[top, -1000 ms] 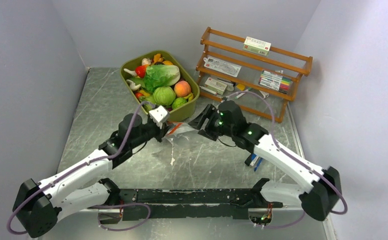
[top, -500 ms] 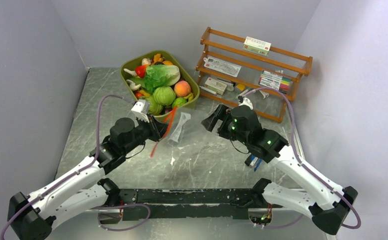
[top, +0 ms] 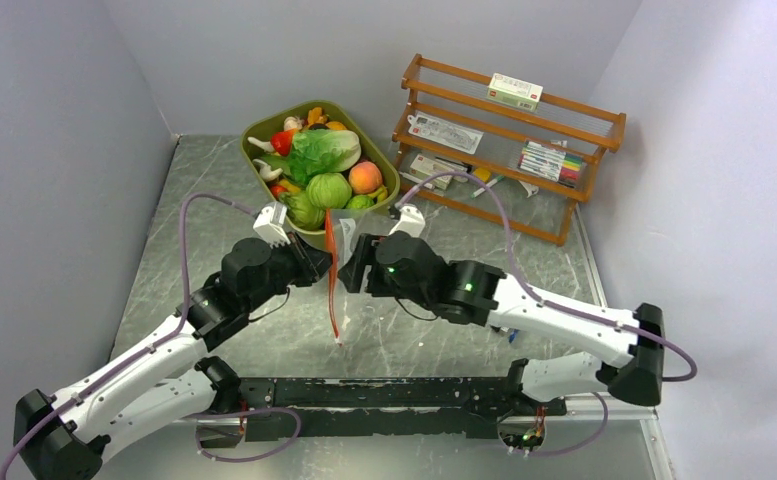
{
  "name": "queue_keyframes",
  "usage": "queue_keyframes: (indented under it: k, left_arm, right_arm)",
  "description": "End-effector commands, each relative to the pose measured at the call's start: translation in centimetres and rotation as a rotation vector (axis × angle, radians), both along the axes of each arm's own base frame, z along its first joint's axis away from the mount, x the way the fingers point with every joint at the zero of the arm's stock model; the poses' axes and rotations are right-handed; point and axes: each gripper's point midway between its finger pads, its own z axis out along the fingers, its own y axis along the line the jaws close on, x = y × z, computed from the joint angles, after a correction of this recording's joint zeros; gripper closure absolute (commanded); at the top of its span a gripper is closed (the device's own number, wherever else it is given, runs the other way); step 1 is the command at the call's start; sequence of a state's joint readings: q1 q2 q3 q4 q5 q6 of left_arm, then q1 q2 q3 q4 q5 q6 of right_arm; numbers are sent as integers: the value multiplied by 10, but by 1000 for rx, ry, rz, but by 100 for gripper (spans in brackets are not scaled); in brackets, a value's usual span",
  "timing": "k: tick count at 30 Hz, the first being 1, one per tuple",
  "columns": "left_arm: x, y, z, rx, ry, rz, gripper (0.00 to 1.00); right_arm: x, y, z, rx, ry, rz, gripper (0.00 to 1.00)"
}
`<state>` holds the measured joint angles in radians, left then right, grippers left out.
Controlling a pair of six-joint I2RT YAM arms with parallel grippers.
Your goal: Place the food in the zip-top bag and seal the zipper
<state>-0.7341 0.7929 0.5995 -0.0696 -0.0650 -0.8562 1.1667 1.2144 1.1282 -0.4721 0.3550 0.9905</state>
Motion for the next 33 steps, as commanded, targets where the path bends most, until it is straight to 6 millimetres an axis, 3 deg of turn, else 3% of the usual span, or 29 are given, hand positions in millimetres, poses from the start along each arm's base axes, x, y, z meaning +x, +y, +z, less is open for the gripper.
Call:
queue_keyframes:
  k: [1,7,13,19,24,33]
  left_arm:
    - [-3,-4,18,-50,1,-6,93]
    - [-1,-3,13,-39,21,5,93]
    - [-1,-7,15,-52,29,-6,93]
    - [-3,-7,17,-61,36,-6,93]
    - [-4,-6,15,-55,48,-2,93]
    - [-3,1,1,-29,79,35,93]
  right_arm:
    - [15,11,2,-34,-73,-38,37]
    - [21,17,-14,-69,-52,-77,46]
    - [20,32,-16,-42,-60,-34,46]
    - [23,34,-26,-60,-55,-52,44]
    - [32,20,-38,-149,-62,-132,47]
    - [31,5,-27,-200,-109,-186,56]
